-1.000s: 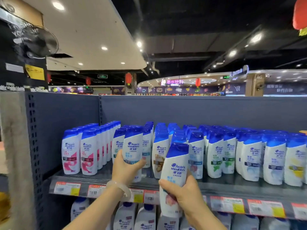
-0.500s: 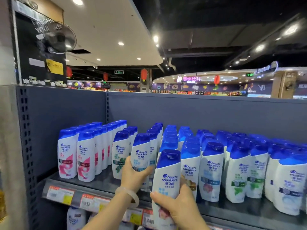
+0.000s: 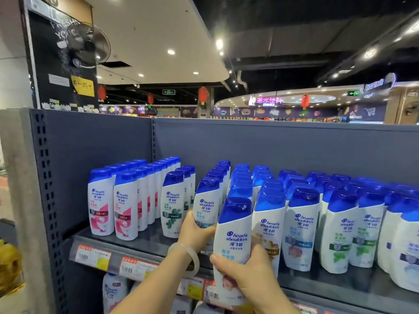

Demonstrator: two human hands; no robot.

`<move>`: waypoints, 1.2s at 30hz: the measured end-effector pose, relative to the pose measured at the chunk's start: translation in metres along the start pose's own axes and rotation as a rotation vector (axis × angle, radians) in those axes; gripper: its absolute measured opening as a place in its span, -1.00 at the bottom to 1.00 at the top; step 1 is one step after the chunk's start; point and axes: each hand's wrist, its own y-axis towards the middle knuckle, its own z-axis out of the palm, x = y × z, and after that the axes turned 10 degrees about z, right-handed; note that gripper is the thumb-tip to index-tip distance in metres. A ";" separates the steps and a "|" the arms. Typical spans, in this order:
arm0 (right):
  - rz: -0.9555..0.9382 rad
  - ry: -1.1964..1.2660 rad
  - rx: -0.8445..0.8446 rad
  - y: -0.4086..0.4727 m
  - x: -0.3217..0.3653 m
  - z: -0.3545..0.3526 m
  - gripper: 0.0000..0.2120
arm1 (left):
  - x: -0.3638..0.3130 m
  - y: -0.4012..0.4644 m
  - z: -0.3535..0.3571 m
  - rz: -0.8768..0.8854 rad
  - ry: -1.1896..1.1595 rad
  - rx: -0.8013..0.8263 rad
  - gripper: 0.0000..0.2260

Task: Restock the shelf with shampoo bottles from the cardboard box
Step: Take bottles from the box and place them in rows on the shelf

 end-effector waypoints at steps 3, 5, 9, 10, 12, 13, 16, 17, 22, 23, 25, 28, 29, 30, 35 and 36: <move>-0.027 0.019 -0.004 0.000 -0.001 0.004 -0.44 | -0.001 0.001 -0.001 -0.017 0.039 0.016 -0.50; -0.044 0.032 -0.017 0.002 -0.001 0.007 -0.46 | -0.004 0.003 -0.001 -0.022 0.054 0.038 -0.48; -0.071 0.039 -0.028 0.002 0.000 0.013 -0.45 | -0.012 0.002 -0.002 -0.034 0.106 0.055 -0.54; -0.078 0.043 -0.030 0.002 0.001 0.014 -0.47 | -0.013 0.002 -0.003 -0.035 0.141 0.056 -0.54; -0.106 0.054 -0.045 0.003 0.001 0.016 -0.51 | -0.016 -0.001 -0.009 -0.058 0.226 0.068 -0.51; -0.124 0.052 -0.056 0.003 0.002 0.017 -0.52 | -0.017 -0.004 -0.014 -0.074 0.249 0.087 -0.49; -0.172 0.049 -0.090 0.007 0.003 0.022 -0.58 | -0.018 -0.019 -0.033 -0.059 0.281 0.086 -0.47; -0.187 0.055 -0.095 0.010 0.004 0.024 -0.59 | -0.019 -0.026 -0.041 -0.023 0.313 0.057 -0.51; -0.247 0.079 -0.137 0.026 0.009 0.045 -0.61 | -0.021 -0.057 -0.069 0.101 0.200 0.242 -0.53; -0.258 0.078 -0.152 0.031 0.010 0.050 -0.61 | -0.022 -0.061 -0.070 0.120 0.178 0.294 -0.50; -0.268 0.067 -0.167 0.039 0.013 0.060 -0.55 | -0.023 -0.064 -0.070 0.162 0.130 0.341 -0.47; -0.253 0.049 -0.192 0.049 0.013 0.072 -0.48 | -0.026 -0.062 -0.065 0.188 0.071 0.296 -0.42; -0.246 0.040 -0.206 0.051 0.012 0.075 -0.49 | -0.026 -0.060 -0.063 0.193 0.065 0.262 -0.43; -0.243 0.032 -0.217 0.053 0.010 0.077 -0.50 | -0.025 -0.058 -0.062 0.196 0.064 0.231 -0.45; -0.206 -0.006 -0.251 0.063 0.000 0.076 -0.48 | -0.019 -0.048 -0.058 0.184 0.133 0.227 -0.59; -0.195 -0.023 -0.260 0.063 -0.001 0.076 -0.47 | -0.018 -0.047 -0.057 0.182 0.150 0.230 -0.60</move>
